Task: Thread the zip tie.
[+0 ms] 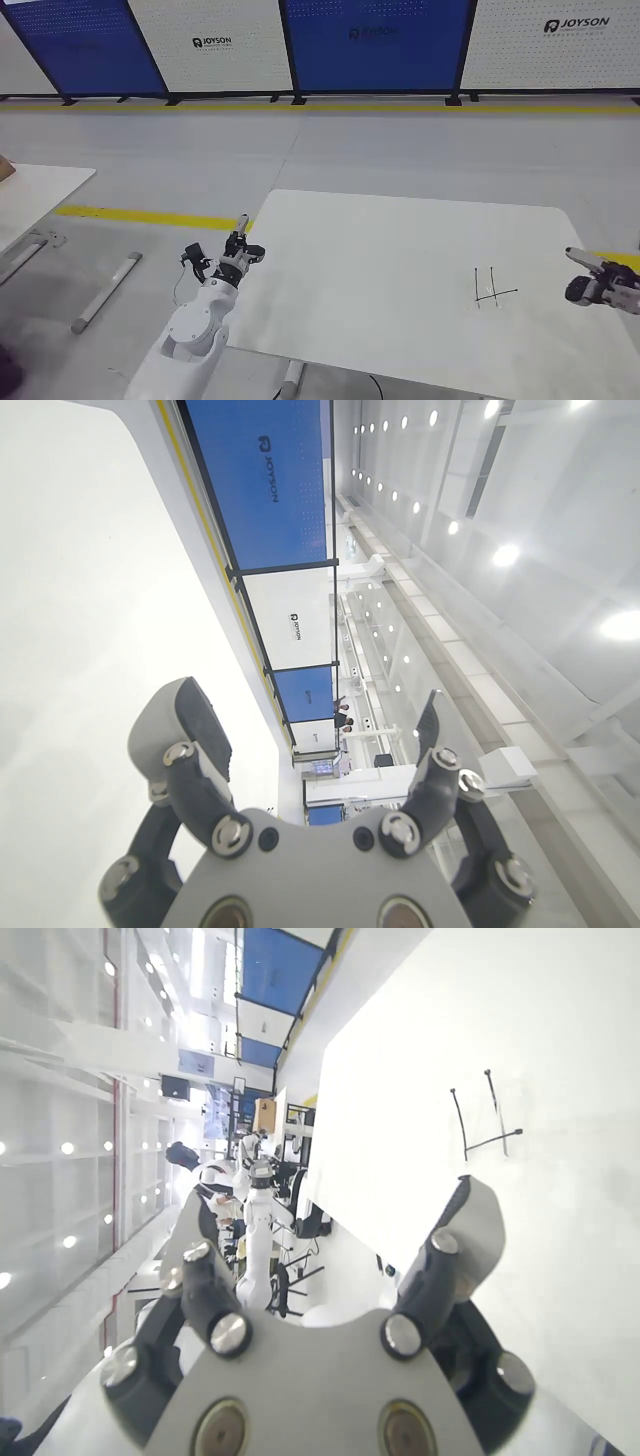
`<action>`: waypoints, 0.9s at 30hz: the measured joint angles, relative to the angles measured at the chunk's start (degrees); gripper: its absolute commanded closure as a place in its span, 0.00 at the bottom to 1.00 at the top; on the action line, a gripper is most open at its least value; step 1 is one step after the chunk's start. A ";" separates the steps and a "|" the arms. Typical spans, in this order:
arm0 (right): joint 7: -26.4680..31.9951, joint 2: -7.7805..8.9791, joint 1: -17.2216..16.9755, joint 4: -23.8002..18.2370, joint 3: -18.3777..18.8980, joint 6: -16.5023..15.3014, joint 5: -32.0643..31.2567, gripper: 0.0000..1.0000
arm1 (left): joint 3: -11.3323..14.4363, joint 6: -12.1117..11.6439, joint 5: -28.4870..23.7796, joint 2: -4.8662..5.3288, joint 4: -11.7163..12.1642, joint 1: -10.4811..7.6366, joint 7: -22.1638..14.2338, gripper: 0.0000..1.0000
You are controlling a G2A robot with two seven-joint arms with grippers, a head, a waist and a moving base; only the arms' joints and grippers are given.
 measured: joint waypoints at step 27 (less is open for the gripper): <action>-0.54 2.93 10.85 19.27 -18.38 -9.43 1.53 0.00 | 0.00 0.00 0.00 0.00 0.00 0.00 0.00 0.00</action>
